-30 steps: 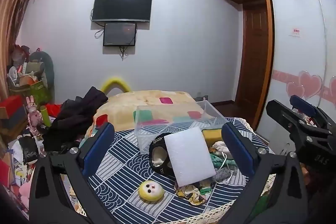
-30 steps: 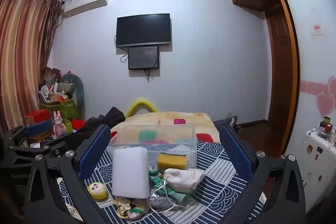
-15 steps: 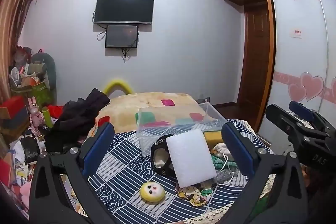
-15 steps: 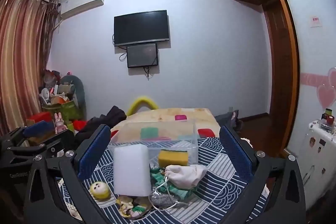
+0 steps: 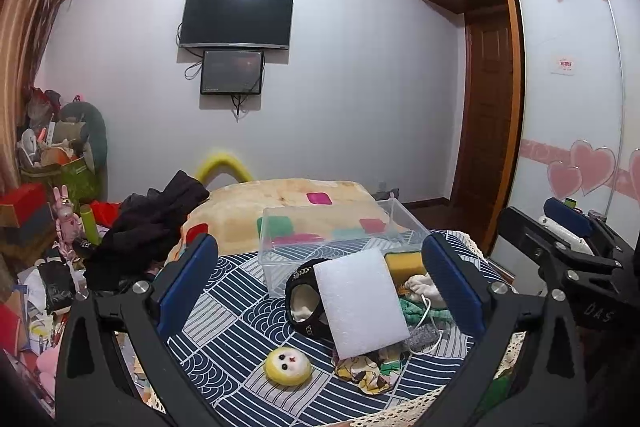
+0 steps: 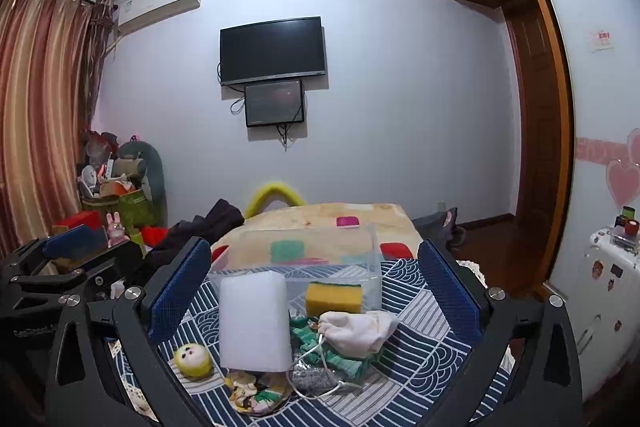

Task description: Organize soft objects

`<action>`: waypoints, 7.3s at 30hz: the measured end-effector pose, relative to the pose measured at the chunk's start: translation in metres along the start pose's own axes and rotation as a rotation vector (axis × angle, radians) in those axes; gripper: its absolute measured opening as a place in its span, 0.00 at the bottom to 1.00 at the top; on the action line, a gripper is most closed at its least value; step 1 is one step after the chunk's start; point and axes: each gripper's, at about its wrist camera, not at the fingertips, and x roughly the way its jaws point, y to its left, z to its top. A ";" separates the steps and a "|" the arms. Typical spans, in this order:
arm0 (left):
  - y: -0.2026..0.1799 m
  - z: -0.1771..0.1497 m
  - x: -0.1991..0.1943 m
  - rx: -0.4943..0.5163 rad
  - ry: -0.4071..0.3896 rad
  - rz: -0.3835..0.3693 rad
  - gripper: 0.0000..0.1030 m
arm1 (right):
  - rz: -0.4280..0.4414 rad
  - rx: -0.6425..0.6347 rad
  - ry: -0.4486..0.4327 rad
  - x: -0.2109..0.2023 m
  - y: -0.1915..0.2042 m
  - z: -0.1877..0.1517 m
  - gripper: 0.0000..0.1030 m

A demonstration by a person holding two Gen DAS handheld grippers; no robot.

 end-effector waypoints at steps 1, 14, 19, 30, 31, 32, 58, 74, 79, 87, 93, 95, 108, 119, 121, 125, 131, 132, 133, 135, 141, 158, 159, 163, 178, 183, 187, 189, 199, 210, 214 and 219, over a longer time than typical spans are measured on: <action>-0.001 0.000 0.000 0.000 -0.001 0.001 1.00 | 0.001 0.003 0.000 0.000 0.000 0.000 1.00; 0.000 0.002 -0.005 0.008 -0.008 -0.007 1.00 | 0.003 0.007 -0.007 -0.002 -0.001 0.002 1.00; 0.001 0.003 -0.006 0.010 -0.011 -0.006 1.00 | 0.007 0.012 -0.009 -0.003 -0.002 0.003 1.00; 0.001 0.004 -0.007 0.008 -0.016 -0.002 1.00 | 0.009 0.015 -0.014 -0.003 -0.003 0.004 1.00; 0.001 0.004 -0.007 0.008 -0.016 -0.002 1.00 | 0.008 0.015 -0.014 -0.004 -0.003 0.004 1.00; 0.001 0.004 -0.007 0.007 -0.014 -0.005 1.00 | 0.008 0.015 -0.015 -0.004 -0.003 0.004 1.00; 0.001 0.000 -0.005 0.016 -0.030 -0.035 1.00 | 0.044 0.010 0.012 0.006 -0.005 -0.001 1.00; 0.058 -0.050 0.066 -0.098 0.265 -0.020 0.60 | 0.108 -0.048 0.222 0.056 0.008 -0.037 0.79; 0.060 -0.077 0.083 -0.098 0.361 -0.044 0.59 | 0.120 -0.053 0.299 0.074 0.012 -0.046 0.79; 0.060 -0.116 0.110 -0.113 0.515 -0.088 0.45 | 0.128 -0.060 0.388 0.094 0.020 -0.056 0.80; 0.054 -0.120 0.109 -0.096 0.486 -0.120 0.40 | 0.141 -0.082 0.416 0.108 0.034 -0.060 0.82; 0.051 -0.119 0.107 -0.077 0.476 -0.113 0.40 | 0.134 -0.088 0.437 0.116 0.040 -0.063 0.83; 0.080 -0.105 0.100 -0.155 0.440 -0.050 0.40 | 0.119 -0.167 0.526 0.129 0.048 -0.078 0.78; 0.079 -0.077 0.088 -0.150 0.372 -0.043 0.40 | 0.127 -0.145 0.359 0.094 0.032 -0.037 0.78; 0.079 -0.069 0.087 -0.158 0.356 -0.052 0.40 | 0.131 -0.133 0.339 0.092 0.028 -0.029 0.78; 0.074 -0.045 0.084 -0.139 0.293 -0.047 0.40 | 0.096 -0.134 0.288 0.090 0.019 -0.013 0.78; 0.059 -0.008 0.088 -0.085 0.195 -0.048 0.41 | 0.066 -0.098 0.243 0.096 0.005 0.006 0.78; 0.057 -0.004 0.090 -0.080 0.188 -0.048 0.41 | 0.058 -0.098 0.235 0.099 0.004 0.009 0.78; 0.056 -0.001 0.093 -0.078 0.184 -0.049 0.41 | 0.052 -0.100 0.228 0.102 0.005 0.011 0.78; 0.055 0.007 0.102 -0.083 0.184 -0.061 0.41 | 0.049 -0.100 0.218 0.106 0.003 0.015 0.78; 0.055 0.026 0.132 -0.088 0.195 -0.063 0.41 | 0.045 -0.084 0.215 0.127 -0.004 0.022 0.78; 0.048 0.007 0.255 -0.033 0.458 -0.053 0.41 | 0.147 -0.164 0.624 0.214 0.003 -0.025 0.78; 0.047 0.005 0.260 -0.020 0.470 -0.050 0.41 | 0.154 -0.169 0.646 0.216 0.003 -0.027 0.78; 0.044 -0.003 0.278 -0.012 0.525 -0.060 0.41 | 0.149 -0.181 0.718 0.227 0.005 -0.032 0.79; 0.039 0.003 0.262 -0.007 0.505 -0.026 0.68 | 0.094 -0.226 0.654 0.212 -0.005 -0.018 0.83; 0.039 0.021 0.234 0.015 0.417 0.001 0.86 | 0.082 -0.220 0.583 0.199 -0.004 -0.004 0.86; 0.038 0.030 0.213 0.010 0.366 0.004 0.90 | 0.072 -0.230 0.507 0.177 -0.002 0.005 0.93; 0.039 0.032 0.201 0.001 0.350 0.002 0.94 | 0.072 -0.232 0.469 0.164 -0.002 0.007 0.94; 0.029 0.001 0.175 0.035 0.375 -0.023 0.95 | 0.066 -0.155 0.425 0.134 -0.016 -0.015 1.00; 0.020 -0.049 0.207 -0.027 0.511 -0.088 0.95 | 0.096 -0.094 0.496 0.144 -0.015 -0.053 0.99; 0.020 -0.063 0.224 -0.018 0.551 -0.070 0.95 | 0.106 -0.059 0.520 0.153 -0.018 -0.061 0.99; 0.026 -0.076 0.242 -0.100 0.635 -0.137 0.79 | 0.123 -0.013 0.553 0.161 -0.021 -0.068 0.85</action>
